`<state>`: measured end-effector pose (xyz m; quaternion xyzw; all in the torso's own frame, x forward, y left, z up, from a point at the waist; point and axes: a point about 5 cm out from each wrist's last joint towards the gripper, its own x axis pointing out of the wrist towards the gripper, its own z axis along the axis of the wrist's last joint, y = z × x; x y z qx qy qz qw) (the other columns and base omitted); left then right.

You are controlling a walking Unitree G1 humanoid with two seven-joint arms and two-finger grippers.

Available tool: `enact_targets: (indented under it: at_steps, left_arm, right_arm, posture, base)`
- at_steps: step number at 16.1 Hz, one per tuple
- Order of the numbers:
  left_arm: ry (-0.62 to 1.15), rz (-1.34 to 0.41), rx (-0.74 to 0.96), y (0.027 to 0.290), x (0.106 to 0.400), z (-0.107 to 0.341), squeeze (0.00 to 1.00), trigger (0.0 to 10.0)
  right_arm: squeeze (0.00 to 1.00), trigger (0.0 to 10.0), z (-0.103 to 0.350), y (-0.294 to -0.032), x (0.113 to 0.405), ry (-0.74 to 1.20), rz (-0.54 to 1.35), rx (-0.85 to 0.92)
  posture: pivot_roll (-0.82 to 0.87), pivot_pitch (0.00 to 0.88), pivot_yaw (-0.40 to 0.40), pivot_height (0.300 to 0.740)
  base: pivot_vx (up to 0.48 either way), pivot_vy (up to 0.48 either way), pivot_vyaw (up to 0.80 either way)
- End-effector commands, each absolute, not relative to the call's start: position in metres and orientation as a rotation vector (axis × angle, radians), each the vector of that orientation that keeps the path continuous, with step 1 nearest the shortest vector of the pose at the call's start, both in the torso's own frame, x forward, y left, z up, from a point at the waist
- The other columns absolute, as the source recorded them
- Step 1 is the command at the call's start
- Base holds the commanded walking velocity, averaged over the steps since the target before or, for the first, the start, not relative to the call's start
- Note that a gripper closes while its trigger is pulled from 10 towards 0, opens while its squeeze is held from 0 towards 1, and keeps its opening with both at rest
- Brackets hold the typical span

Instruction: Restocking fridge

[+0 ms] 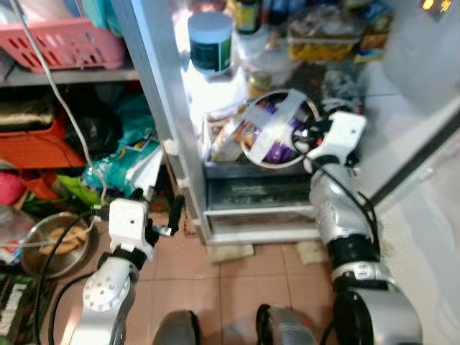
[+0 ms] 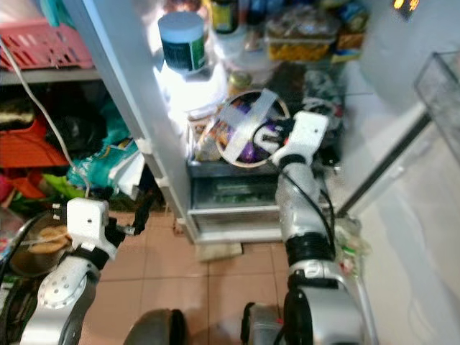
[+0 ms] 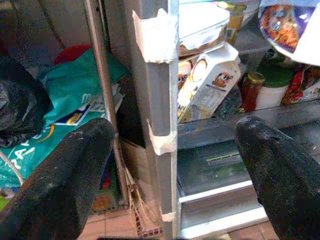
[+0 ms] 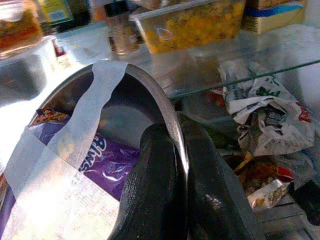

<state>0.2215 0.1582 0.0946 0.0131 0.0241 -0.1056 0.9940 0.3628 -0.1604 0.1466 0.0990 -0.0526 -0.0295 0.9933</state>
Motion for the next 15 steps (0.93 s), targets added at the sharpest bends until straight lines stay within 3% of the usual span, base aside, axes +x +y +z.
enact_targets:
  at_steps: [1, 5, 15]
  left_arm:
    - [0.058, -0.234, 0.027, 0.157, 0.221, 0.095, 0.00, 10.0]
    - [0.088, -0.275, 0.014, 0.147, 0.228, 0.087, 0.00, 10.0]
    - [0.054, -0.265, 0.016, 0.147, 0.241, 0.091, 0.00, 10.0]
  right_arm:
    - [0.00, 10.0, 0.149, -0.165, 0.364, -0.121, -0.076, 0.213]
    - [0.00, 10.0, 0.145, -0.162, 0.356, -0.130, -0.054, 0.185]
    - [0.00, 10.0, 0.151, -0.164, 0.355, -0.174, -0.027, 0.196]
  posture:
    - [0.16, 0.202, 0.047, 0.740]
    - [0.12, 0.182, 0.030, 0.740]
    - [0.10, 0.156, 0.040, 0.740]
  base:
    - [0.360, 0.000, -0.41]
    - [0.337, 0.000, -0.72]
    - [0.000, 0.000, 0.00]
